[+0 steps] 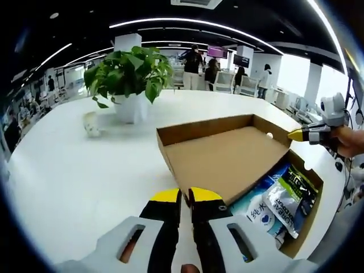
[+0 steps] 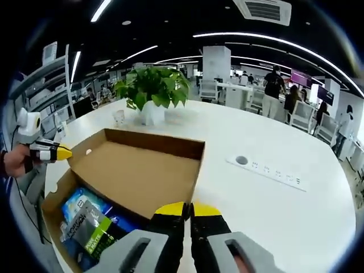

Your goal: Operate the shoe box by opening the lid, removing the specified soft item, and placing it in the target area until the item is outside and the box remains undamaged.

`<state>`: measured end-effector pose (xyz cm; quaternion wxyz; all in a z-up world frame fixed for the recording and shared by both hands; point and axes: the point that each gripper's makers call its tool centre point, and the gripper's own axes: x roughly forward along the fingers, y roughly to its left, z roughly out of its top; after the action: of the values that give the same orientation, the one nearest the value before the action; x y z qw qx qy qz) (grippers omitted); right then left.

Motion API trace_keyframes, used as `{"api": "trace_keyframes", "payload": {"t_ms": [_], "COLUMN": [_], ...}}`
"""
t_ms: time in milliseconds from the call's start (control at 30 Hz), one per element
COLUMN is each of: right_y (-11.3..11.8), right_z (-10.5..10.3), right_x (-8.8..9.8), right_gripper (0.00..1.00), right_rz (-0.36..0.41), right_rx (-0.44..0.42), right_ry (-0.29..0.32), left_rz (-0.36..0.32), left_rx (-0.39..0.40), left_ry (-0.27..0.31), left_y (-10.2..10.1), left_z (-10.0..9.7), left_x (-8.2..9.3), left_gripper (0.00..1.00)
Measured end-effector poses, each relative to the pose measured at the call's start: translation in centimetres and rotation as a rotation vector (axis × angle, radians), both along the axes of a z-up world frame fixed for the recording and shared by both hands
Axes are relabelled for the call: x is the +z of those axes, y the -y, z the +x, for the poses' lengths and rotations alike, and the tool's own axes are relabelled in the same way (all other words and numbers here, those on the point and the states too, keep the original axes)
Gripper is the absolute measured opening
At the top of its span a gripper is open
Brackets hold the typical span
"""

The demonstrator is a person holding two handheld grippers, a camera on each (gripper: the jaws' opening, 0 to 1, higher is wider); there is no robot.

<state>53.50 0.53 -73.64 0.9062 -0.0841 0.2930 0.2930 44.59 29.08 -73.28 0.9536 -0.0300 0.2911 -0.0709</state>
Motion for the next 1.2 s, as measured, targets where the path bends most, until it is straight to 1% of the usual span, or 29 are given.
{"api": "trace_keyframes", "payload": {"t_ms": [233, 300, 367, 633, 667, 833, 933, 1033, 1067, 1133, 1200], "right_y": [0.2, 0.3, 0.3, 0.6, 0.7, 1.8, 2.6, 3.3, 3.6, 3.9, 4.0], "right_z": [-0.2, -0.3, -0.5, -1.1, -1.3, -2.8, -3.6, -4.7, -5.2, -5.8, -6.8], "right_x": [-0.2, -0.3, -0.5, -0.9, -0.9, -0.3, -0.4, -0.6, -0.7, -0.6, -0.7], "right_gripper": [0.0, 0.0, 0.0, 0.0, 0.0, 0.0, 0.0, 0.01, 0.01, 0.02, 0.03], "right_rz": [-0.002, -0.004, 0.006, 0.005, 0.007, 0.02, 0.018, 0.022, 0.023, 0.03, 0.041], "right_rx": [-0.008, -0.012, -0.023, -0.033, -0.035, -0.039, -0.041, -0.043, -0.046, -0.048, -0.044], "right_ry": [-0.008, -0.011, -0.026, -0.058, -0.062, -0.059, -0.06, -0.066, -0.068, -0.067, -0.071], "left_rz": [-0.001, -0.011, -0.028, -0.045, -0.07, -0.066, -0.09, -0.11, -0.118, -0.148, -0.16], "left_rx": [-0.001, 0.001, 0.009, 0.009, 0.022, 0.051, 0.06, 0.072, 0.074, 0.071, 0.044], "left_ry": [-0.007, -0.013, -0.019, -0.031, -0.035, -0.01, 0.002, 0.016, 0.018, 0.022, 0.023], "left_y": [0.1, 0.2, 0.2, 0.3, 0.3, -0.6, -0.9, -1.0, -1.0, -0.2, 0.8], "left_z": [-0.2, -0.4, -0.4, -0.9, -1.1, -2.3, -3.4, -4.1, -4.3, -4.6, -4.8], "left_x": [-0.4, -0.5, -0.7, -1.0, -0.9, 0.1, 0.4, 0.8, 0.9, 1.2, 1.3], "left_gripper": [0.04, 0.04, 0.03, 0.02, 0.02, 0.0, 0.0, 0.01, 0.01, 0.03, 0.05]}}
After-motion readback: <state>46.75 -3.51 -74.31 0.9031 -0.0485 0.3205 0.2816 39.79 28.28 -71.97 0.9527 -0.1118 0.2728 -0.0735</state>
